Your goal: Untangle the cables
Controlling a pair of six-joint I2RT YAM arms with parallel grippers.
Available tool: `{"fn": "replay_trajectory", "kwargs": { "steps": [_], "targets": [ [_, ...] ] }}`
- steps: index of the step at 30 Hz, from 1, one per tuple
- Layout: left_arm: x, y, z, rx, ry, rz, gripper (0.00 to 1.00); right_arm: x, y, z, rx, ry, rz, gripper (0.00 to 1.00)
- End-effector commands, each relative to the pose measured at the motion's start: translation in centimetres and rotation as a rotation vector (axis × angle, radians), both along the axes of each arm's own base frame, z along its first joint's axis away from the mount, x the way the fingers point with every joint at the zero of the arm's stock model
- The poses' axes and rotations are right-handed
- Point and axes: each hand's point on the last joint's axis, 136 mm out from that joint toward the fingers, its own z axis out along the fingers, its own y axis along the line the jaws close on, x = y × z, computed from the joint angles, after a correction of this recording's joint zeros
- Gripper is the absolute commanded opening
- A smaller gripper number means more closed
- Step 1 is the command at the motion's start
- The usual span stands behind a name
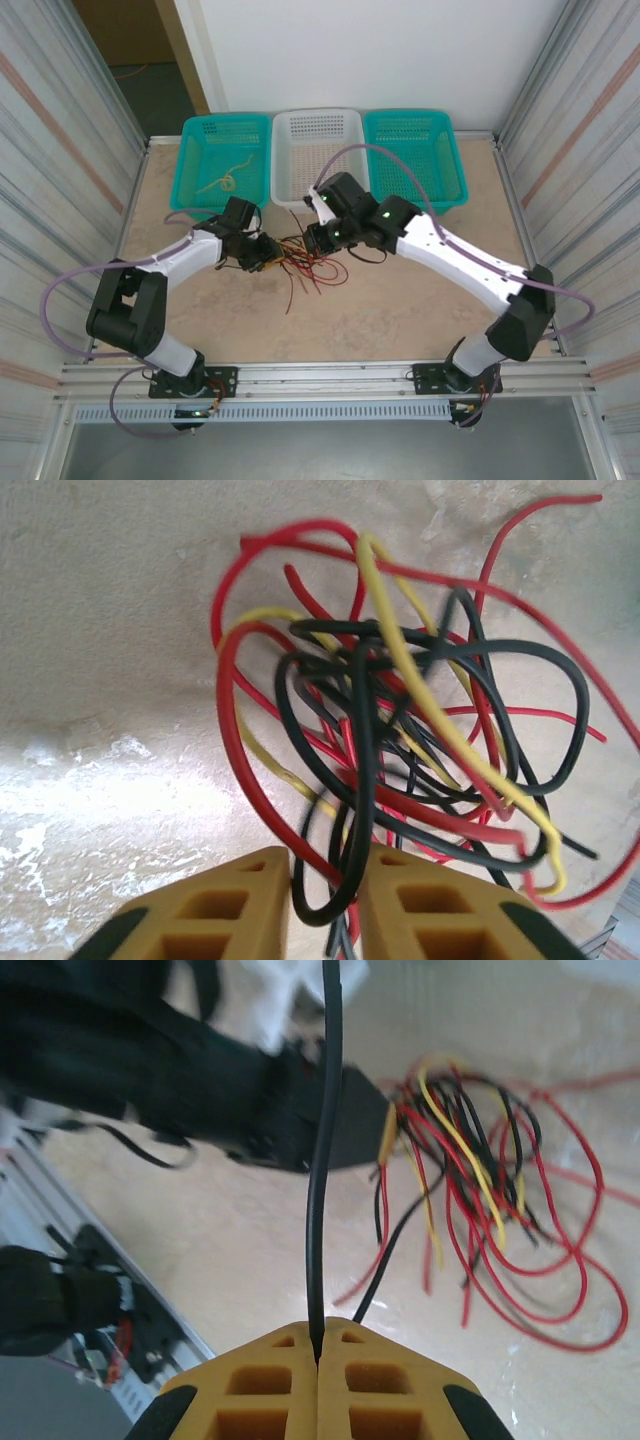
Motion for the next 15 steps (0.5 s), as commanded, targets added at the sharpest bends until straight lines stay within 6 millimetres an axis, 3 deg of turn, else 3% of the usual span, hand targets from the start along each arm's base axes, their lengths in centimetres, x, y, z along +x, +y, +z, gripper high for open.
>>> {"fn": "replay_trajectory", "kwargs": {
  "steps": [1,5,15],
  "targets": [
    [0.4,-0.3,1.6,-0.003,-0.051,-0.005,0.16,-0.1,-1.5,4.8,0.014,-0.121,0.008,0.0],
    [-0.4,-0.1,1.0,0.01,-0.031,-0.008,0.01,-0.1,-2.5,9.8,0.065,-0.227,0.002,0.0],
    [-1.5,-0.2,-0.2,0.034,-0.003,-0.022,0.0,-0.9,-5.8,20.0,0.264,-0.406,-0.043,0.0]
  ]
}}
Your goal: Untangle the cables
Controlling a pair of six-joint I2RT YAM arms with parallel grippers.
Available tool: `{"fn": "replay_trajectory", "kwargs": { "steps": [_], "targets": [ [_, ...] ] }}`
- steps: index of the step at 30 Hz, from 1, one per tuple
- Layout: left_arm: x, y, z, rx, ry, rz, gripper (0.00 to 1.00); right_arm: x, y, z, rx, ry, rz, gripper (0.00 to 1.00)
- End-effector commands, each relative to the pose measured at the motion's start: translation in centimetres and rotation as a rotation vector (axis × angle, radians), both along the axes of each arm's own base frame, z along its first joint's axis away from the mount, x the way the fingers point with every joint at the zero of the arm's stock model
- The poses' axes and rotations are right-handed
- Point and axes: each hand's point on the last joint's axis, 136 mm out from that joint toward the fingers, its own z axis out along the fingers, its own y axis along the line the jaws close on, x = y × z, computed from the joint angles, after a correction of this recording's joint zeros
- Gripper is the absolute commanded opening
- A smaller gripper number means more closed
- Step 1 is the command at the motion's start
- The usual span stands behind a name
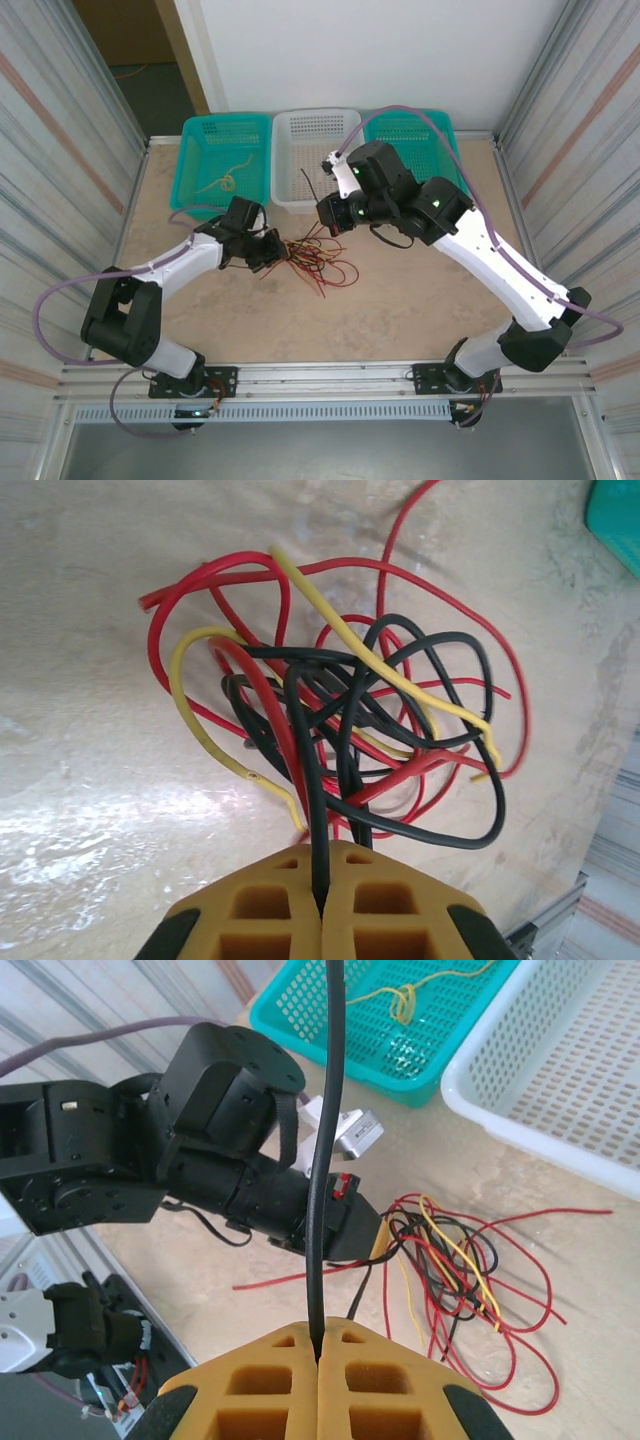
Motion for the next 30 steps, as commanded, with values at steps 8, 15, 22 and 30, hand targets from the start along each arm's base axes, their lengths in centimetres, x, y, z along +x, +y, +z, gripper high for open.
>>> {"fn": "replay_trajectory", "kwargs": {
  "steps": [8,15,22,30],
  "targets": [
    [-1.5,1.9,-2.4,0.09,0.07,0.034,0.2,-1.1,-7.2,17.1,0.41,-0.344,-0.07,0.0],
    [-1.9,2.0,-2.5,0.087,0.08,0.047,0.52,-0.3,-9.9,19.5,0.494,-0.373,-0.117,0.0],
    [-2.5,2.0,-1.7,0.069,0.067,0.048,0.56,1.1,-11.5,19.3,0.485,-0.375,-0.196,0.0],
    [-2.7,1.8,1.7,0.017,-0.005,0.039,0.51,5.0,-14.2,18.7,0.402,-0.395,-0.37,0.0]
  ]
}}
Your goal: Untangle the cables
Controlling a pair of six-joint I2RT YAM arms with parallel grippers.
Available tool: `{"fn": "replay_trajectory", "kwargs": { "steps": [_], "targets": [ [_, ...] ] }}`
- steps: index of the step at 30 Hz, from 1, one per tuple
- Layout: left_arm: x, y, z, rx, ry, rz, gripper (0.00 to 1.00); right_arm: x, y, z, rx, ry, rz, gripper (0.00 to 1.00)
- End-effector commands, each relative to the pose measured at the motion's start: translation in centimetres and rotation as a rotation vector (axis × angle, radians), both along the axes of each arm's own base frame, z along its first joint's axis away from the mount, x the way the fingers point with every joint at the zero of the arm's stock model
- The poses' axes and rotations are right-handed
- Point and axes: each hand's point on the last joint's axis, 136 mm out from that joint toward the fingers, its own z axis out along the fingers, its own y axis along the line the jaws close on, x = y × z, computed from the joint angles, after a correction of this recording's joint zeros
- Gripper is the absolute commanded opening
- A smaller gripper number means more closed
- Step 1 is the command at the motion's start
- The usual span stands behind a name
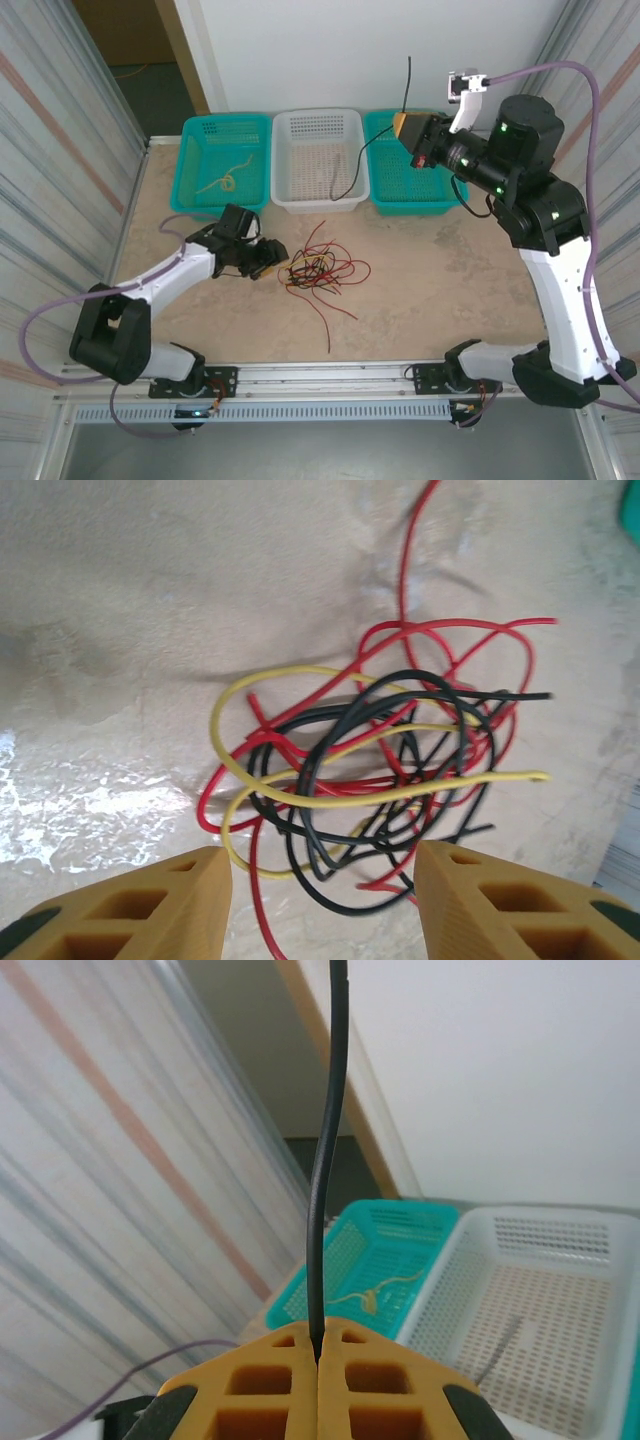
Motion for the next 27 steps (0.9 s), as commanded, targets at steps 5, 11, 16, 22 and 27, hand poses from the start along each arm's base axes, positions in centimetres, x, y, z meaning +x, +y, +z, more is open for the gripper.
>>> {"fn": "replay_trajectory", "kwargs": {
  "steps": [5,11,16,22,27],
  "targets": [
    [-0.7,1.3,2.6,0.06,-0.034,0.003,0.47,5.6,-5.1,0.7,-0.066,0.048,-0.255,0.0],
    [-1.2,1.3,3.2,0.046,-0.042,-0.01,0.45,10.9,-9.4,-0.4,-0.105,0.079,-0.409,0.0],
    [-1.3,1.7,4.2,0.06,-0.06,-0.005,0.44,15.5,-11.6,-2.7,-0.105,0.136,-0.445,0.0],
    [-0.9,2.9,6.1,0.132,-0.113,0.003,0.44,21.1,-12.4,-11.6,-0.167,0.364,-0.434,0.02],
    [-0.9,2.5,5.8,0.12,-0.093,-0.017,0.44,23.5,-12.3,-20.6,-0.238,0.597,-0.414,0.13]
  ]
}}
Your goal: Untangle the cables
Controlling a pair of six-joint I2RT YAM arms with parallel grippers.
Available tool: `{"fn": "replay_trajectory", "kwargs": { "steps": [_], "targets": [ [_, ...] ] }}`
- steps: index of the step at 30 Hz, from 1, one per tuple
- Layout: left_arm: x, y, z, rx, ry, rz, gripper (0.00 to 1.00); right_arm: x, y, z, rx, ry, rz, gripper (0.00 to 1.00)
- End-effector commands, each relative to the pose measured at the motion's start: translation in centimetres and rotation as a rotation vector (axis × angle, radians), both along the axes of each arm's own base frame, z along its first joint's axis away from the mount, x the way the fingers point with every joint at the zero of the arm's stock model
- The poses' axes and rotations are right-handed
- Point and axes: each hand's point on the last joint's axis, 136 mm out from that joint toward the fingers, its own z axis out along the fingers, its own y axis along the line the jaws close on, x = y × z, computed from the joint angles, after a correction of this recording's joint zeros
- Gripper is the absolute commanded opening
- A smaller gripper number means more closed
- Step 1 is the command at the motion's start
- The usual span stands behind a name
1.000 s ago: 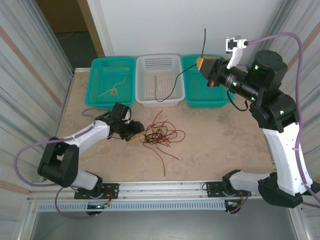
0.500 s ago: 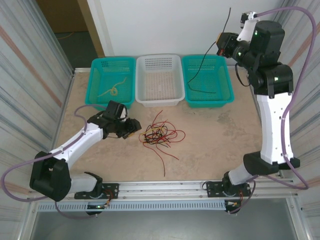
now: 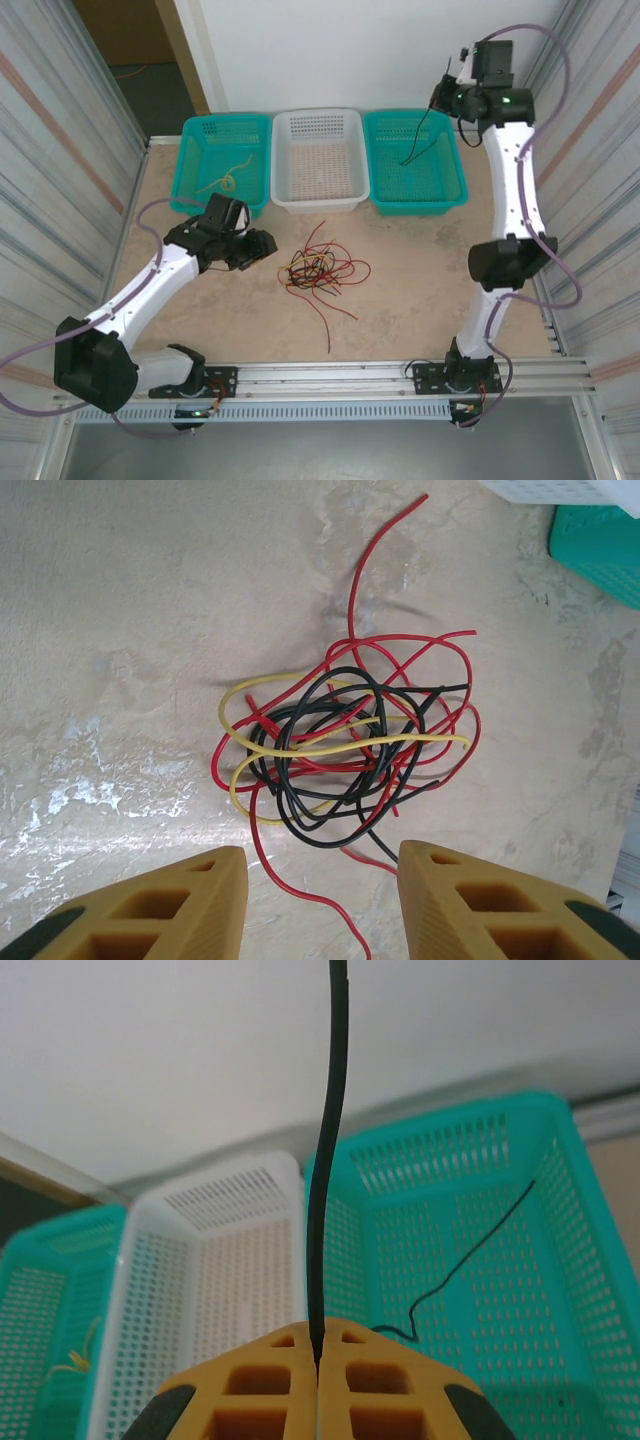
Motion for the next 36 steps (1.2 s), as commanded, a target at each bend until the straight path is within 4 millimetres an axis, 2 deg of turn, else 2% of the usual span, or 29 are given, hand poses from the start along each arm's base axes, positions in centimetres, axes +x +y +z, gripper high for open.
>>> {"fn": "replay_trajectory", "kwargs": {
  "steps": [1,3,5,6,7,8,9,12,14,17,20,22,23,25,27,30,32,36],
  "targets": [
    [-0.5,0.2,-0.2,0.027,0.018,-0.025,0.44,-0.3,0.2,-5.0,-0.017,0.171,0.023,0.21],
    [-0.6,0.1,-0.5,0.024,0.031,-0.03,0.44,-0.4,-0.1,-7.0,-0.026,0.239,0.011,0.34],
    [-0.6,0.0,-0.6,0.018,0.032,-0.032,0.46,-0.7,-0.3,-8.1,-0.037,0.276,-0.003,0.5],
    [-0.6,0.0,-0.6,0.016,0.03,-0.033,0.46,-0.9,-0.3,-8.4,-0.047,0.288,-0.012,0.55],
    [-0.6,-0.1,-0.7,0.013,0.032,-0.034,0.47,-1.3,-0.4,-8.5,-0.056,0.296,-0.02,0.7],
    [-0.6,-0.2,-0.7,0.009,0.032,-0.036,0.47,-1.6,-0.5,-8.4,-0.073,0.3,-0.029,0.98],
    [-0.6,-0.3,-0.9,0.006,0.036,-0.039,0.47,-2.0,-0.7,-8.3,-0.112,0.296,-0.056,0.99],
    [-0.4,-1.0,-1.1,-0.018,0.044,-0.054,0.47,-3.6,-1.3,-7.0,-0.308,0.272,-0.179,0.99],
    [-0.4,-1.4,-1.4,-0.024,0.051,-0.064,0.47,-4.9,-0.1,-6.3,-0.41,0.264,-0.179,0.99],
    [-0.4,-2.2,-1.8,-0.026,0.057,-0.082,0.47,-6.9,2.3,-6.7,-0.56,0.253,-0.132,0.99],
    [-0.6,-3.4,-2.5,-0.033,0.07,-0.107,0.46,-9.8,6.6,-8.3,-0.511,0.257,-0.007,0.99],
    [-0.8,-4.2,-3.2,-0.033,0.087,-0.123,0.44,-12.6,10.9,-10.1,-0.351,0.297,0.167,0.98],
    [-0.8,-4.5,-3.6,-0.03,0.095,-0.129,0.44,-14.4,13.2,-11.8,-0.268,0.326,0.262,0.97],
    [-0.7,-5.0,-4.1,-0.031,0.108,-0.131,0.42,-17.1,16.1,-13.6,-0.146,0.336,0.339,0.88],
    [-0.4,-5.2,-4.6,-0.03,0.119,-0.119,0.4,-19.4,18.4,-15.7,-0.032,0.356,0.382,0.66],
    [0.1,-4.7,-4.7,0.008,0.108,-0.101,0.39,-21.9,20.5,-19.1,0.069,0.458,0.395,0.47],
    [0.5,-4.0,-4.7,0.058,0.101,-0.095,0.39,-23.0,21.2,-21.2,0.074,0.523,0.391,0.34],
    [0.4,-2.8,-5.1,0.15,0.092,-0.126,0.42,-24.8,22.5,-23.9,0.034,0.598,0.415,0.3]
  ]
}}
